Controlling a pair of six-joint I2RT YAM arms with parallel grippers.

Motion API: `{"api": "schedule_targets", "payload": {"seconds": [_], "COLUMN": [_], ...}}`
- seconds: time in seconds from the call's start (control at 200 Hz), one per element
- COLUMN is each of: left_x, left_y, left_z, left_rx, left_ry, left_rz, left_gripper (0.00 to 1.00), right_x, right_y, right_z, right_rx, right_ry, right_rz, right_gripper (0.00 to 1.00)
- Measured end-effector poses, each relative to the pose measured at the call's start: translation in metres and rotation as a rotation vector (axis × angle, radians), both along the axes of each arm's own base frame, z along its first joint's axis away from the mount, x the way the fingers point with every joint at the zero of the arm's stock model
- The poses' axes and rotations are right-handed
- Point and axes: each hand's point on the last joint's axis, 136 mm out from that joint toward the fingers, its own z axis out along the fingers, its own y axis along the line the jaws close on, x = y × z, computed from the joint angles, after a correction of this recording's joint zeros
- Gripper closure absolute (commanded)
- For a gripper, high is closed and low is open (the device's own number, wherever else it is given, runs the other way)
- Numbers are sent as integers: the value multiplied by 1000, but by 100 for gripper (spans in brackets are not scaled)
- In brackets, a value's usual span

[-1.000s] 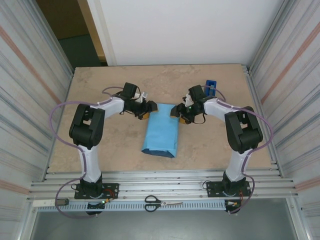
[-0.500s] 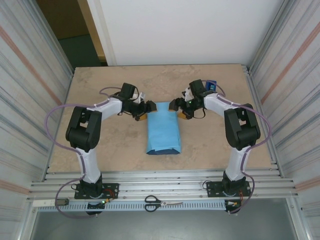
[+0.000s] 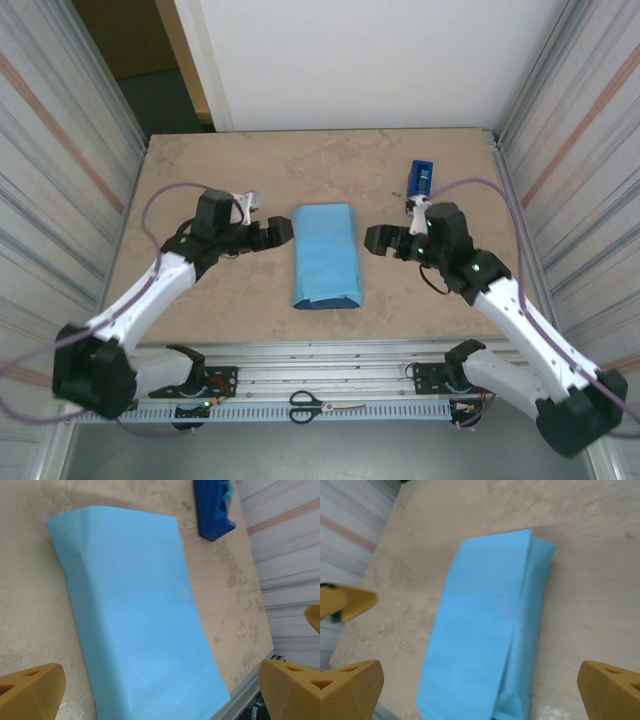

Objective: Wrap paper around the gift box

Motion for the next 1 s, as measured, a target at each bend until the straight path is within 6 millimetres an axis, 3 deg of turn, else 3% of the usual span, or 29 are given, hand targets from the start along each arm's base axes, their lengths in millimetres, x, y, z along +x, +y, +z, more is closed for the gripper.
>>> {"api": "schedule_targets", "payload": {"seconds": [0.115, 0.291, 0.416, 0.521, 0.636, 0.772, 1.002], "left_x": [-24, -52, -62, -70, -69, -58, -43], "left_y": [9, 11, 7, -1, -10, -16, -28], "left_z": [4, -31, -46, -56, -64, -69, -75], "left_rx": [-34, -62, -48, -13, 30, 68, 119], "left_ry": [-78, -6, 53, 101, 136, 159, 177], "left_rz": [-3, -32, -58, -97, -129, -140, -161], "left_gripper": [1, 1, 2, 1, 1, 1, 1], "right_x": [-14, -39, -47, -47, -42, -36, -29], "right_y": [-10, 12, 35, 42, 46, 50, 50], "right_z": [-29, -93, -110, -124, -139, -152, -160], "right_rx": [10, -22, -37, -59, -79, -94, -111], "right_ry": [34, 231, 285, 317, 351, 377, 372], "right_rz": [-10, 110, 199, 223, 223, 221, 204], "right_gripper": [14, 17, 16, 18, 25, 26, 33]}}
